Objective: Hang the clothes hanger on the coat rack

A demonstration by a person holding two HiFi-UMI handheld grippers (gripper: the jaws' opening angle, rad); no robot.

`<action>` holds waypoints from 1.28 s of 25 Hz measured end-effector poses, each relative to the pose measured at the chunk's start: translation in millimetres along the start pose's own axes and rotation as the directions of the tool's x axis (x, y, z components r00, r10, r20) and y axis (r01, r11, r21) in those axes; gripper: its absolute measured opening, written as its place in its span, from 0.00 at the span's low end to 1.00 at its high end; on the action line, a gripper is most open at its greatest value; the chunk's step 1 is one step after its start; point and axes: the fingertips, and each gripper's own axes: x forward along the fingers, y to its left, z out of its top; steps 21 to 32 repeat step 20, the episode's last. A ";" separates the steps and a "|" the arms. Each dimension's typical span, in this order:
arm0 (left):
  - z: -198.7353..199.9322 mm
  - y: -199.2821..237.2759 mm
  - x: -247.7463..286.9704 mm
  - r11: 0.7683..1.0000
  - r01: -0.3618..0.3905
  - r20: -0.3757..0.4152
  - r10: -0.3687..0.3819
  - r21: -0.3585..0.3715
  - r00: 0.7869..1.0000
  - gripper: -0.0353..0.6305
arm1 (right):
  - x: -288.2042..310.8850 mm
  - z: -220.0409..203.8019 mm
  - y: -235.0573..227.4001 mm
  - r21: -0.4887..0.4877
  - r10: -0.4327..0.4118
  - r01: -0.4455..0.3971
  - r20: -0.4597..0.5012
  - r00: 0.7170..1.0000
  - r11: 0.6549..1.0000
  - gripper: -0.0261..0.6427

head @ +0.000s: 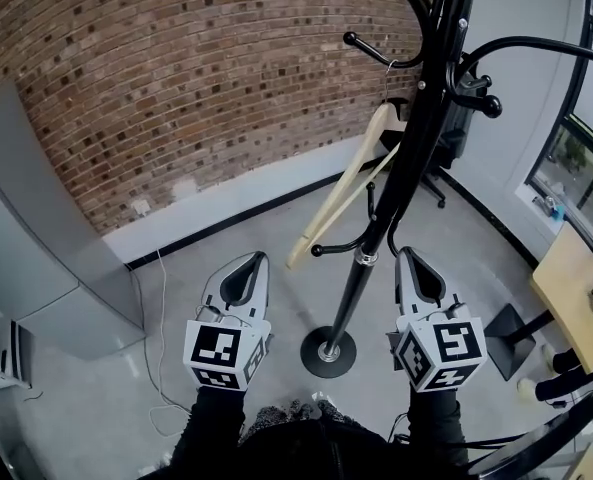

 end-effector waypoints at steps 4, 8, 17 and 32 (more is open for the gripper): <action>-5.6 3.4 -1.3 1.000 0.002 -0.008 -0.002 -0.008 1.000 0.07 | 4.1 -1.3 4.1 -0.005 -0.008 0.008 -0.007 1.000 1.000 0.05; -5.6 7.0 -2.2 1.000 0.001 -0.008 -0.001 -0.011 1.000 0.07 | 6.9 -0.9 6.3 -0.006 -0.006 0.006 -0.013 1.000 1.000 0.05; -10.5 10.8 -2.5 1.000 -0.006 -0.011 0.006 -0.019 1.000 0.07 | 8.2 -4.5 -0.2 0.009 -0.021 0.022 -0.021 1.000 1.000 0.05; -13.0 14.8 -3.3 1.000 -0.008 -0.014 0.008 -0.021 1.000 0.07 | 9.3 -6.6 -0.8 0.012 -0.030 0.030 -0.026 0.999 0.999 0.05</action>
